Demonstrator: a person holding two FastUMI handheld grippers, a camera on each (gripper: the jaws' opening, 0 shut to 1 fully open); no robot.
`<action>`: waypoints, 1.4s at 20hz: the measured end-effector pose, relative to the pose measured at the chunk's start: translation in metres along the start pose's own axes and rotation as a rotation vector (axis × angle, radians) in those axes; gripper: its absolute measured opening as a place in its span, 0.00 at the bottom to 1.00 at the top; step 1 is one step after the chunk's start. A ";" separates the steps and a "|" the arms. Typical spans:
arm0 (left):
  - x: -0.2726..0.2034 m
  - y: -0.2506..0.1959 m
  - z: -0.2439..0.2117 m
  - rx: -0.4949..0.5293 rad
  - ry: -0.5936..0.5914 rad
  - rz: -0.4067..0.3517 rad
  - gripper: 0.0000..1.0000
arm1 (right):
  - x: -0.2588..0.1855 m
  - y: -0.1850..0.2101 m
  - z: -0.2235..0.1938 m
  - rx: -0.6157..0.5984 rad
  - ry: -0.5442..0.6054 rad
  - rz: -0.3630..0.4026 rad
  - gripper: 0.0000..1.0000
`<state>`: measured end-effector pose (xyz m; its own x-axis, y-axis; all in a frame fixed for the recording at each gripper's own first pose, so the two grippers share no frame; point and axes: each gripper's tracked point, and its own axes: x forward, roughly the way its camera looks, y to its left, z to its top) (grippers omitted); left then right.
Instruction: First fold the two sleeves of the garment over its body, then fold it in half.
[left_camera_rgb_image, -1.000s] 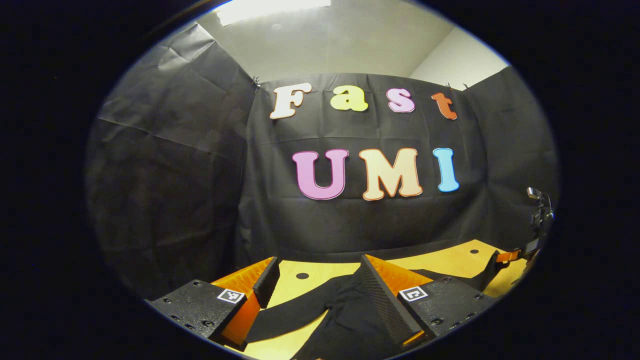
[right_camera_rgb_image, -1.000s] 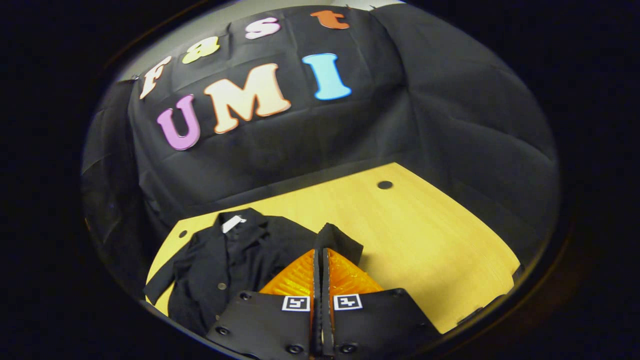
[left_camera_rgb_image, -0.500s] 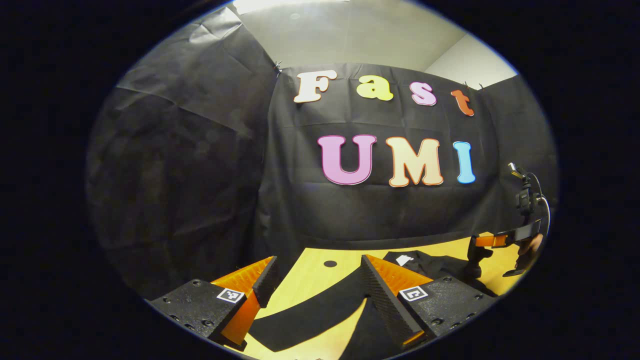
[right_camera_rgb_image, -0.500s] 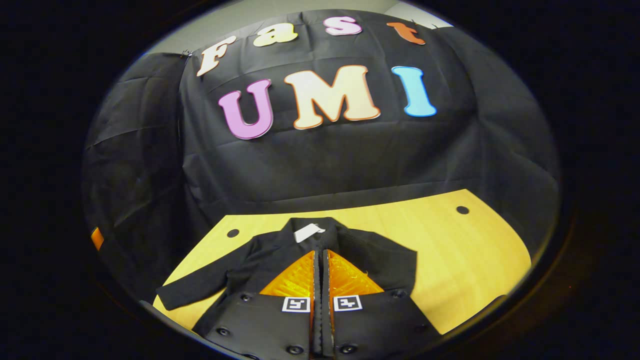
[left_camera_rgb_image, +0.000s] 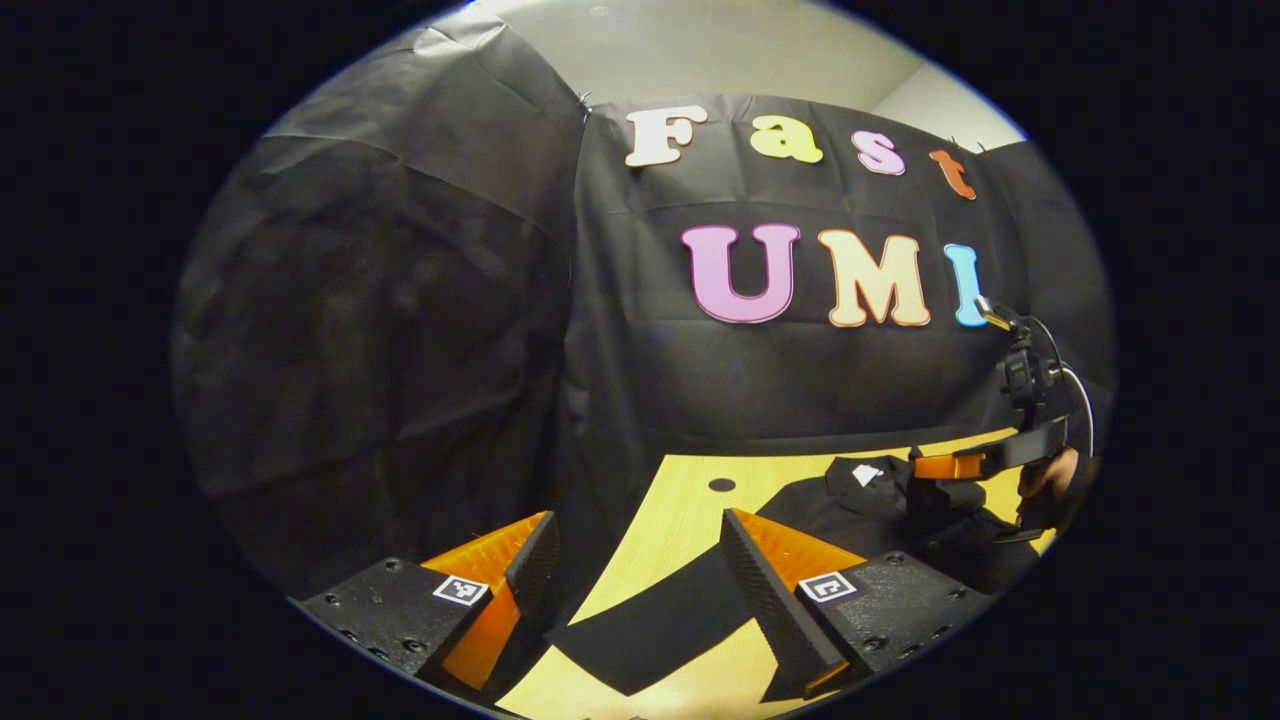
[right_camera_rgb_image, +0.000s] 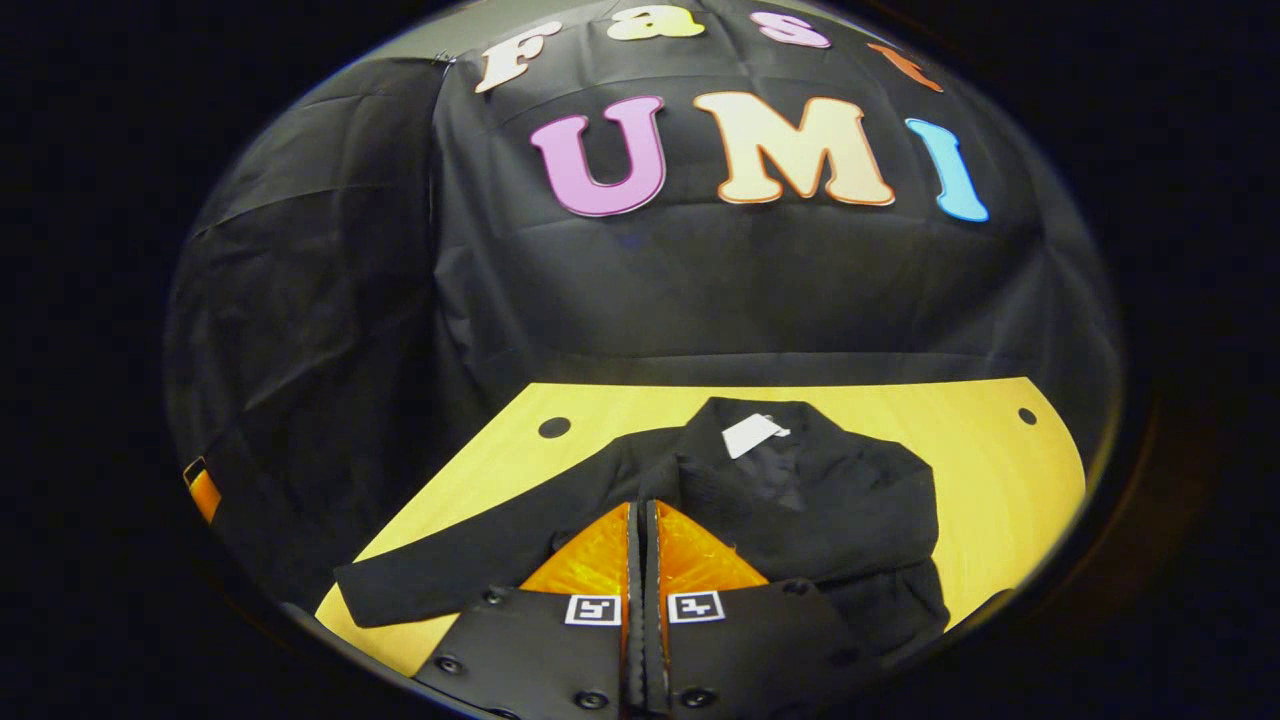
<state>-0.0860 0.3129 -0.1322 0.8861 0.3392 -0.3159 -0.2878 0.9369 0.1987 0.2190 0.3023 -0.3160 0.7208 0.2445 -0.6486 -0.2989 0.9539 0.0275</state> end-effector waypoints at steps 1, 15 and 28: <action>0.001 0.002 -0.008 0.007 0.018 -0.004 0.96 | 0.004 0.009 -0.001 -0.003 0.007 0.007 0.03; 0.027 0.004 -0.148 -0.037 0.357 -0.021 0.97 | -0.038 0.001 0.049 -0.028 -0.159 -0.015 0.98; 0.023 -0.010 -0.232 -0.043 0.604 -0.020 0.98 | -0.125 -0.076 0.045 -0.024 -0.199 -0.162 0.97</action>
<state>-0.1472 0.3315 -0.3568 0.5324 0.2977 -0.7924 -0.2985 0.9420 0.1534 0.1795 0.2070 -0.2027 0.8689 0.1205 -0.4802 -0.1823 0.9796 -0.0841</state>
